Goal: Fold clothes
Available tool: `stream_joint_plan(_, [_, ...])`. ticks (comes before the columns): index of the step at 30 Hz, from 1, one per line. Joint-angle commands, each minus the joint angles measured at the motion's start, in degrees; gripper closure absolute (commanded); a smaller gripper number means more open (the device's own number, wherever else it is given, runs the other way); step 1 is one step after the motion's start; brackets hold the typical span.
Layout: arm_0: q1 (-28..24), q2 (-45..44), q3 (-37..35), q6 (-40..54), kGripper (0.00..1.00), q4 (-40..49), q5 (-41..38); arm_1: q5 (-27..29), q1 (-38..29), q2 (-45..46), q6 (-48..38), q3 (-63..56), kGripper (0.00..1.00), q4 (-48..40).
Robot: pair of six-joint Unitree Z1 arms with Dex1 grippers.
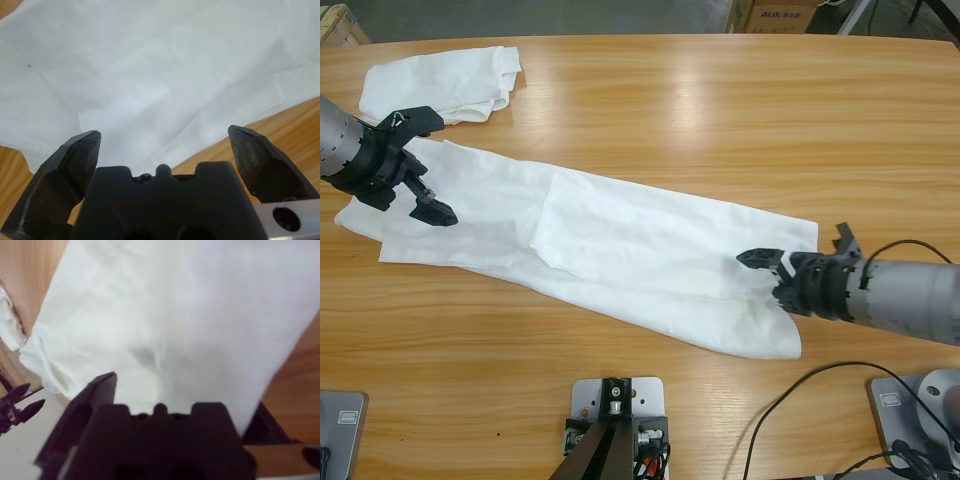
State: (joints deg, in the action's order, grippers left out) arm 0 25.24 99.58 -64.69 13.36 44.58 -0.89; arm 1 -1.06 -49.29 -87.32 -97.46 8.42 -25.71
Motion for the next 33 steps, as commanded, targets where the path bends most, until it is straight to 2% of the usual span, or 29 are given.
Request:
stream_joint_plan(1, [-1.19,0.2,1.58,-0.7,0.0,0.76,-0.6,-0.79,-0.54,-4.43,2.47,-3.03,0.417,0.12])
stream_joint_plan(2, [-1.25,0.29,1.58,-0.7,0.0,0.77,-0.6,-0.58,-0.54,-3.94,2.77,-2.97,0.447,1.15])
stream_joint_plan(3, [-1.25,0.36,1.6,-0.72,0.0,0.77,-0.6,-0.17,-0.54,-3.59,3.24,-2.97,0.525,1.89])
stream_joint_plan(5, [-1.25,0.36,1.76,-0.76,0.0,0.77,-0.67,0.48,-0.54,-2.82,4.58,-2.97,0.841,2.49])
stream_joint_plan(6, [-1.25,0.36,1.81,-0.78,0.0,0.77,-0.69,0.55,-0.54,-2.61,5.09,-2.88,0.914,2.61])
stream_joint_plan(8, [-1.25,0.36,1.86,-0.79,0.0,0.77,-0.67,0.48,-0.54,-2.62,5.53,-2.71,0.925,2.77])
stream_joint_plan(10, [-1.25,0.36,1.84,-0.79,0.0,0.77,-0.69,0.62,-0.54,-2.1,6.55,-2.71,1.0,3.07])
stream_joint_plan(17, [-1.25,0.18,2.02,-0.78,0.0,0.77,-0.67,-0.47,-0.54,-0.55,9.73,-2.08,1.0,7.01])
stream_joint_plan(19, [-1.25,-0.05,2.09,-0.79,0.0,0.77,-0.67,-0.52,-0.54,2.47,12.54,0.42,1.0,15.23])
stream_joint_plan(23, [-1.25,-0.84,2.44,-0.79,0.0,0.77,-0.6,1.69,1.76,10.19,20.65,13.46,1.0,43.04])
stream_joint_plan(29, [-1.14,-1.63,2.55,-0.79,0.0,1.06,-0.65,4.8,3.34,7.83,25.92,23.69,1.0,57.9])
stream_joint_plan(33, [-1.1,-2.14,2.51,-1.13,0.0,2.07,-0.62,7.19,6.5,6.18,31.74,28.3,1.0,63.59])
